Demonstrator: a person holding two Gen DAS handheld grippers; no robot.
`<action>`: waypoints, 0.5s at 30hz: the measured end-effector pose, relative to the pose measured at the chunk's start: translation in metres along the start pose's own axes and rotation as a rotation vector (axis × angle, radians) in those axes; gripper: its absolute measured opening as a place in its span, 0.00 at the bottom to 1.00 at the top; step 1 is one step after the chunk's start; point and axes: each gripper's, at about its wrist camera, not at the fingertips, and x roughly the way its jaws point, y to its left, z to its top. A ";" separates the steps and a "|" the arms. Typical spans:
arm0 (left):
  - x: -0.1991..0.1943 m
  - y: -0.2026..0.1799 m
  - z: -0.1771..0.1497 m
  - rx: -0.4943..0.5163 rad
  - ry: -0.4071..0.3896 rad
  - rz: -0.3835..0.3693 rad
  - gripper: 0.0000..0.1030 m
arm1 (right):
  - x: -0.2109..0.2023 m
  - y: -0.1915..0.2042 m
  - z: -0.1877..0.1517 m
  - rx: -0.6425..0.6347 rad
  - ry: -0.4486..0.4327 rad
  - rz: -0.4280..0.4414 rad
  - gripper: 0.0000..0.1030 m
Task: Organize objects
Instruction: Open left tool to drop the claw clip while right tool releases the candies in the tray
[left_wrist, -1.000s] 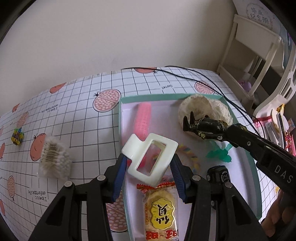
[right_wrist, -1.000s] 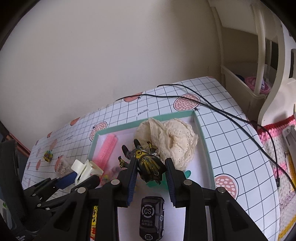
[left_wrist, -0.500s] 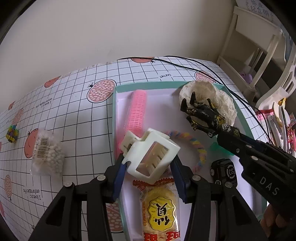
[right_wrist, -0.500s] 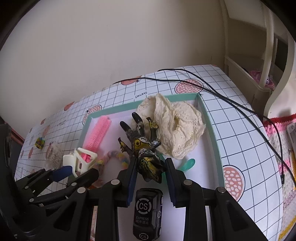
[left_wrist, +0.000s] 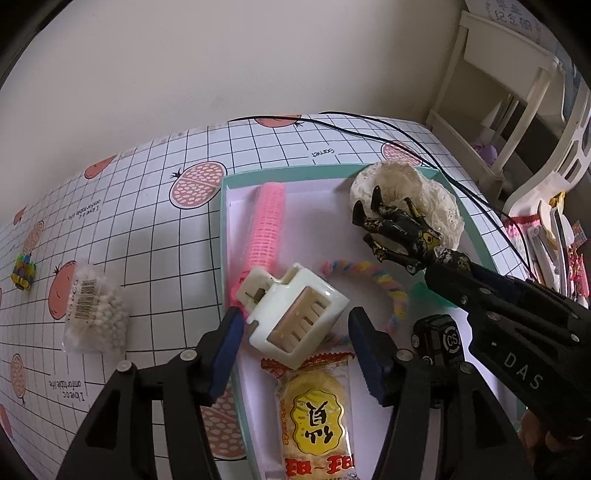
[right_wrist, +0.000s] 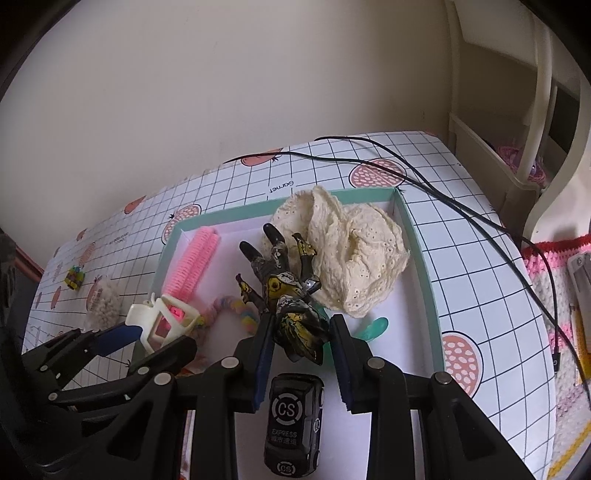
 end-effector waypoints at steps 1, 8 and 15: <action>-0.001 0.000 0.000 0.003 0.000 -0.002 0.58 | -0.001 0.000 0.001 -0.001 0.001 -0.001 0.32; -0.014 0.001 0.003 0.014 -0.015 -0.010 0.59 | -0.013 0.003 0.006 0.003 -0.022 -0.003 0.38; -0.030 0.014 0.008 -0.014 -0.065 0.002 0.59 | -0.018 0.011 0.009 -0.004 -0.029 0.000 0.38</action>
